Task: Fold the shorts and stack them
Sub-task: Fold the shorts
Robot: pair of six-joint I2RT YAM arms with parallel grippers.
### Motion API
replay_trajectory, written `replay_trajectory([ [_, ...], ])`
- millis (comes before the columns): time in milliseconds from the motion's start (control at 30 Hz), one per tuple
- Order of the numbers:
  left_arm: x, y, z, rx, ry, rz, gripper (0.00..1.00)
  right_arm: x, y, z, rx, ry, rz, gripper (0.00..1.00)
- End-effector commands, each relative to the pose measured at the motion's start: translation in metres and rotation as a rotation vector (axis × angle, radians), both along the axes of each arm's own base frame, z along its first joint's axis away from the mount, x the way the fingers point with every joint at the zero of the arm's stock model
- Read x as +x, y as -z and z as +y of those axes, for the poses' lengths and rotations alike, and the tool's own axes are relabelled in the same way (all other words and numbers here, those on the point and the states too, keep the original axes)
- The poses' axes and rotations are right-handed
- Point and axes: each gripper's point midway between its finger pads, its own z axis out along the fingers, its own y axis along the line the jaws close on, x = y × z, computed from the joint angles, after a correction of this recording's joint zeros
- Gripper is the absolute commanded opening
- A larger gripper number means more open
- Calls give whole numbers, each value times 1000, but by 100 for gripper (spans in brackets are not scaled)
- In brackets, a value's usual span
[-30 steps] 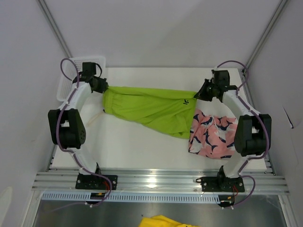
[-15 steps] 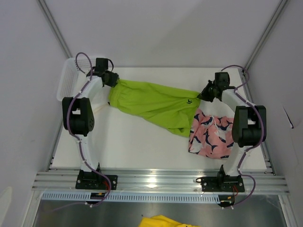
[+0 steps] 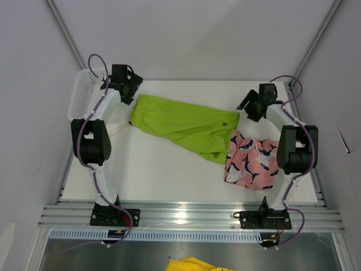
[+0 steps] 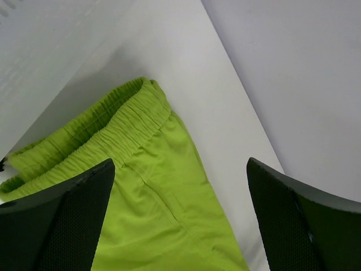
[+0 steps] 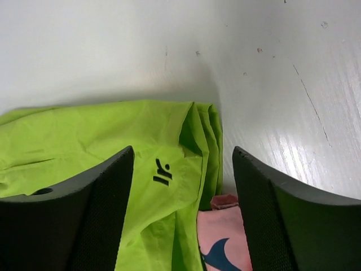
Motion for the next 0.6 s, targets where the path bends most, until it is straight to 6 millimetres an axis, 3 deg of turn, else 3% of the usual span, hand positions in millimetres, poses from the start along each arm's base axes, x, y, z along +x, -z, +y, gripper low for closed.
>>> replay_trajectory([
  [0,-21,-67,1,103,32,-115,99,-5,-50,7,-33,-49,-117,71],
  [167,-43,-77,-5,193,103,-135,99,-12,-47,29,-78,-154,-105,68],
  [200,-49,-68,-13,211,129,-121,98,-11,-37,31,-80,-159,-80,69],
  [267,-52,-75,-25,254,181,-155,98,-5,-35,36,-89,-178,-66,69],
  [367,-56,-60,-37,303,244,-145,98,2,-22,38,-129,-177,-20,69],
  [467,-60,-37,-49,283,317,-117,97,3,-6,40,-149,-173,23,62],
  [567,-61,-14,-54,267,347,-86,97,4,12,40,-142,-163,60,45],
])
